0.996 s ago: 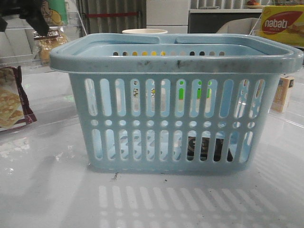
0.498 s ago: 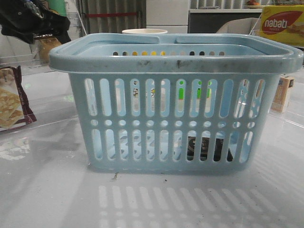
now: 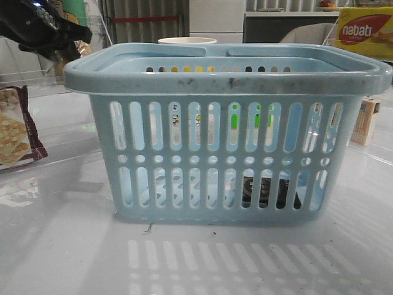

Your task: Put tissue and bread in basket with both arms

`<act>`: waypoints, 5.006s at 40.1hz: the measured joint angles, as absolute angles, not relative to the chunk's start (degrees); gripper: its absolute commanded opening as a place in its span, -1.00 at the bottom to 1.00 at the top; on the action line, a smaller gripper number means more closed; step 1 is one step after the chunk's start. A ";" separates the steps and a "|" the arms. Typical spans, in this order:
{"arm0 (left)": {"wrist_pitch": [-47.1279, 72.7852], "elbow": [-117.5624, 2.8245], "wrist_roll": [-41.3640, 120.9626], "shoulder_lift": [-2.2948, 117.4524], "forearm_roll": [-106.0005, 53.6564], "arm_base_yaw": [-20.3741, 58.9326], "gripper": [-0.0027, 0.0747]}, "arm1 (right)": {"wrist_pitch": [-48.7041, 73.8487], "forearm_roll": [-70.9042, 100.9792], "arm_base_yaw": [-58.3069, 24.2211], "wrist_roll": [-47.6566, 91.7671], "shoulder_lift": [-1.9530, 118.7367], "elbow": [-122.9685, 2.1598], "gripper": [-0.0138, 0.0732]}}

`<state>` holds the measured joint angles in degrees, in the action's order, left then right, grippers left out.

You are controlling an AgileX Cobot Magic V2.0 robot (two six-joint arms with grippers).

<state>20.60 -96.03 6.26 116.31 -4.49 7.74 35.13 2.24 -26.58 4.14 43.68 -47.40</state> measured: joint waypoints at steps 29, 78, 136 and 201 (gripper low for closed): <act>46.09 -96.03 10.65 87.59 -4.77 13.44 -0.70 | 35.13 2.24 -26.58 4.14 43.68 -47.40 0.47; 53.54 -96.06 16.79 99.74 -8.95 37.31 0.25 | 35.13 2.24 -26.58 4.14 43.68 -47.40 0.47; 46.07 -41.48 14.14 34.03 -7.23 37.31 0.25 | 43.44 0.00 -26.58 3.91 42.11 -46.50 0.47; 45.30 -40.38 13.77 31.13 -6.42 34.67 -0.70 | 41.03 1.49 -26.58 5.49 35.34 -37.14 -0.55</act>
